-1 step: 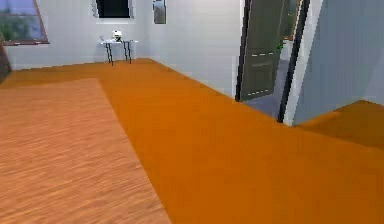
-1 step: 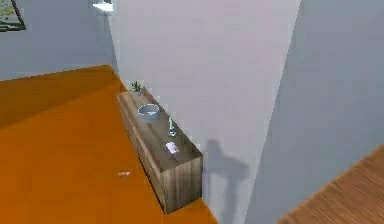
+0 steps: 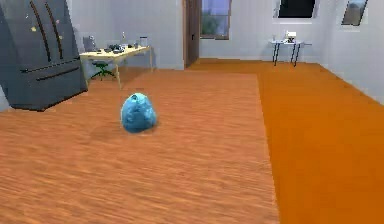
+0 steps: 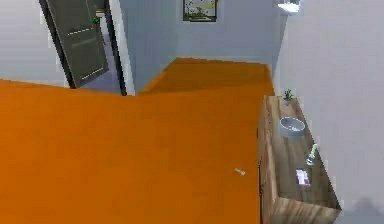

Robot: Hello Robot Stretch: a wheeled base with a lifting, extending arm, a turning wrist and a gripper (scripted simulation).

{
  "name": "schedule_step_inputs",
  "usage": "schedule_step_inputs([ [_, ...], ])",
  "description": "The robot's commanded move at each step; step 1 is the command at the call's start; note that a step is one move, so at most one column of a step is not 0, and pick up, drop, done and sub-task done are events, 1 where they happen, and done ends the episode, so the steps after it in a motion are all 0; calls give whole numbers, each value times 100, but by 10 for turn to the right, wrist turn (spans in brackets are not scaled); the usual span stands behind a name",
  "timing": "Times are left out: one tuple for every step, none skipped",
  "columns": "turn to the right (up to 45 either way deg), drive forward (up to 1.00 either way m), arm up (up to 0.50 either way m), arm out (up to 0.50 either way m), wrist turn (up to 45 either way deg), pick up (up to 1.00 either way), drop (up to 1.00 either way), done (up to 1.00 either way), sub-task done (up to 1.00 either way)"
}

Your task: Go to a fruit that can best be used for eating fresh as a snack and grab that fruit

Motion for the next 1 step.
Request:
schedule_step_inputs([
  [-450,0,0,0,0,0,0,0,0],
])
